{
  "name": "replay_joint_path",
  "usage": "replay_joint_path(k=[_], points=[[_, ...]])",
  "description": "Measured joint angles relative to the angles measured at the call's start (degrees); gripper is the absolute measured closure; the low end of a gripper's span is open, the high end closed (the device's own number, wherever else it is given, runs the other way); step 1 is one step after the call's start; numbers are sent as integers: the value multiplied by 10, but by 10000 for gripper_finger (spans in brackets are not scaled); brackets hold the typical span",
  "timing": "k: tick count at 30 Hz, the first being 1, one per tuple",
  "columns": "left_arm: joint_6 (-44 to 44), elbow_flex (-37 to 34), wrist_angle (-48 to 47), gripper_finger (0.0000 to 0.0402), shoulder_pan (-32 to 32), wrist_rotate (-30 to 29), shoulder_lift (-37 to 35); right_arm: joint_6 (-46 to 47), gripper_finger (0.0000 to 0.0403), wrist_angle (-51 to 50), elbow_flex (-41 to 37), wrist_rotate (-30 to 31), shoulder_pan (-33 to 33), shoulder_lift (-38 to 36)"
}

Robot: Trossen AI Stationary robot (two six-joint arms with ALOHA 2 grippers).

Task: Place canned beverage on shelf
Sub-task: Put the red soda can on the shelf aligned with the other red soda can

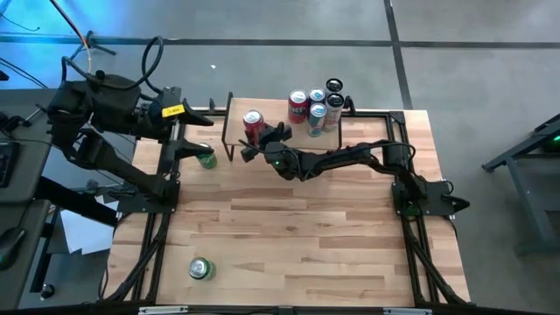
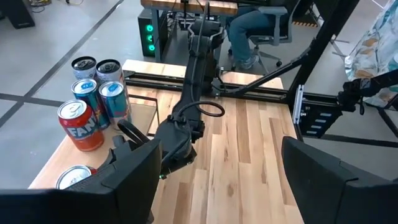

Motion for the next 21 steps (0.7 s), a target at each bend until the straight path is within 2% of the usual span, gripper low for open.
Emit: replay_joint_path(k=[5, 13, 21], points=[[0, 0, 0, 117, 0, 0, 0, 0, 116, -14, 0, -2, 0, -1], [-1, 0, 0, 117, 0, 0, 0, 0, 52, -30, 0, -5, -3, -1], [-5, 0, 0, 117, 0, 0, 0, 0, 45, -32, 0, -5, -3, -1]])
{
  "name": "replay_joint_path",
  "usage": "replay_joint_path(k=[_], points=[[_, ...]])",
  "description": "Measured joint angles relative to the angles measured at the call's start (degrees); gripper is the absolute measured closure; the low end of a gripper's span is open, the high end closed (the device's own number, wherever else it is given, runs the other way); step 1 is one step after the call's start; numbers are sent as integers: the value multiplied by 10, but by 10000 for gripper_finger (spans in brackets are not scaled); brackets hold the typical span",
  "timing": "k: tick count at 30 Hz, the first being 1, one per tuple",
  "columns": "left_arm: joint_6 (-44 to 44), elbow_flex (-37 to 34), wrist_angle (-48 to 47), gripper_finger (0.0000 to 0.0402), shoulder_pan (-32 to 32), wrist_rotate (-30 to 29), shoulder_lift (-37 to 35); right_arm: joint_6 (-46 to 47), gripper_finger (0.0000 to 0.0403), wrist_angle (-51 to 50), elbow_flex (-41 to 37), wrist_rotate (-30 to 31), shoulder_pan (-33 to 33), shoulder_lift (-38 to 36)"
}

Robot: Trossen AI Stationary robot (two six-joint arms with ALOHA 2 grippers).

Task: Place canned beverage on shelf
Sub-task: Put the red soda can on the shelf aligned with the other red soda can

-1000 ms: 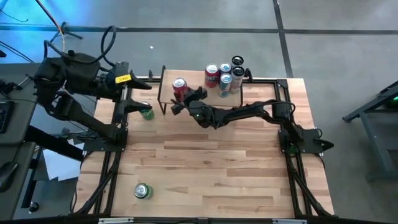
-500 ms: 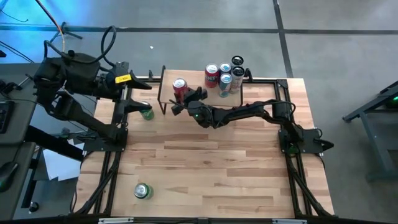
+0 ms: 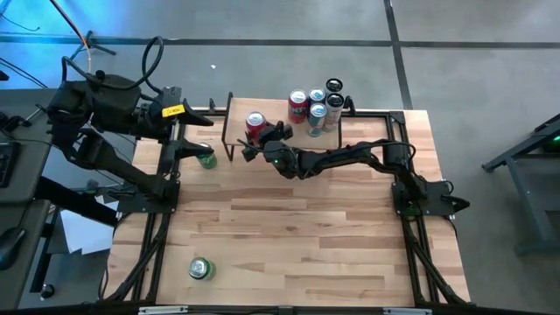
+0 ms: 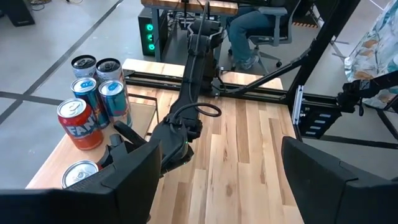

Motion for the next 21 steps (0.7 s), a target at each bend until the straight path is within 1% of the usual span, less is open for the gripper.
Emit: replay_joint_path(k=[10, 17, 21], points=[[0, 0, 0, 117, 0, 0, 0, -4, 44, 0, 0, 0, 0, 0], [16, 0, 0, 117, 0, 0, 0, -5, 43, 1, 0, 0, 5, 0], [16, 0, 0, 117, 0, -32, 0, -28, 43, 0, 0, 0, 12, -1]])
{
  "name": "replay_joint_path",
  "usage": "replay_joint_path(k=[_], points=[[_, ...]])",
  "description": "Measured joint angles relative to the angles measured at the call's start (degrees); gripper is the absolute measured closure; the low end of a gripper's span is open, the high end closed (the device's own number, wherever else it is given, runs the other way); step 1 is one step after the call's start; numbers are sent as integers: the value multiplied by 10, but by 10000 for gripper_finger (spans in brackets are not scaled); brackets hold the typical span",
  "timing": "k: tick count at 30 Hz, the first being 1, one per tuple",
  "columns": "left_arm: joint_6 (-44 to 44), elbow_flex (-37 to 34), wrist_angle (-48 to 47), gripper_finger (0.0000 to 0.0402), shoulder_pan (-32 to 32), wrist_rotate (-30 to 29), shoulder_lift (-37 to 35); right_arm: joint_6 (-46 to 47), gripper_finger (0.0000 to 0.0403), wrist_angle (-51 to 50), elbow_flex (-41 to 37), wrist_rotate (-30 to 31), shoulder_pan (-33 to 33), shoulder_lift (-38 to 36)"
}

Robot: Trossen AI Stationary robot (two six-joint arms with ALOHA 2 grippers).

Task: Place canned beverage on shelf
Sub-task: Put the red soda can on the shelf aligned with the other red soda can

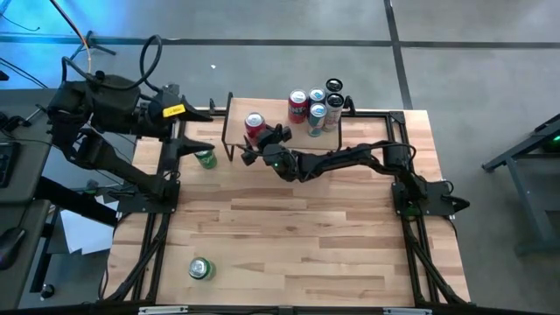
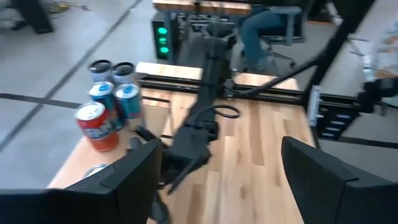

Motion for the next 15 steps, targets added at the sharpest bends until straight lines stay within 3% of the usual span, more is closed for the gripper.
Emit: replay_joint_path(k=[4, 15], points=[[0, 0, 0, 117, 0, -29, 0, -3, 43, -12, 0, 9, 1, -11], [0, 0, -16, 117, 0, -33, 0, -11, 43, -51, 0, 55, 8, -33]])
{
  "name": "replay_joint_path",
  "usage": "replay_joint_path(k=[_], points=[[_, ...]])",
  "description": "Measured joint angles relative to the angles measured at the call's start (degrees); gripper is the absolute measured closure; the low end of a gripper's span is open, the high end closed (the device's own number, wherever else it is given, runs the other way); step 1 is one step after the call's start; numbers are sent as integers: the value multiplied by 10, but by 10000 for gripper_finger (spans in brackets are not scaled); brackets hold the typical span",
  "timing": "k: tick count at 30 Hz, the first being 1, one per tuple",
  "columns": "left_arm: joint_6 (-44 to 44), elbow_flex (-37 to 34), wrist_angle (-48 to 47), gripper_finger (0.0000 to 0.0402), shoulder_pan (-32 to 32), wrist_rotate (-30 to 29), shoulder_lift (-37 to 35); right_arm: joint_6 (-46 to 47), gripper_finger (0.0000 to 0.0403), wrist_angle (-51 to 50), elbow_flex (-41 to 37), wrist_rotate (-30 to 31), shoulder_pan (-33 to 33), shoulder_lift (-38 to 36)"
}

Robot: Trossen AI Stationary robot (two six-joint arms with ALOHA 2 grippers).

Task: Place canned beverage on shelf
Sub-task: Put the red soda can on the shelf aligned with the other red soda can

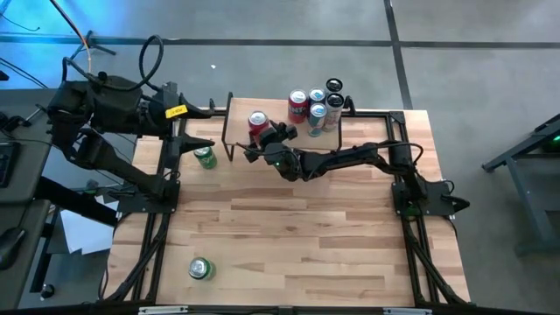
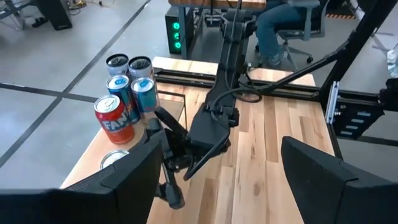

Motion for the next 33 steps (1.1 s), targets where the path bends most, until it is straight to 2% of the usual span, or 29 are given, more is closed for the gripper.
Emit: replay_joint_path(k=[5, 11, 18, 26, 30, 33], points=[[0, 0, -9, 117, 0, -3, 0, -17, 43, -4, 0, 1, 14, 0], [0, 0, -9, 117, 0, -34, 0, -11, 43, -37, 0, -1, 37, -16], [9, 0, -9, 117, 0, -85, 0, 69, 43, -212, -1, -10, 45, -76], [10, 0, -12, 117, 0, -84, 0, 208, 43, -481, -1, -29, 45, -142], [10, 0, -12, 117, 0, -84, 0, 223, 43, -546, -20, -29, 57, -175], [10, 0, -10, 117, 1, -87, 0, 221, 43, -558, -76, -54, 70, -219]])
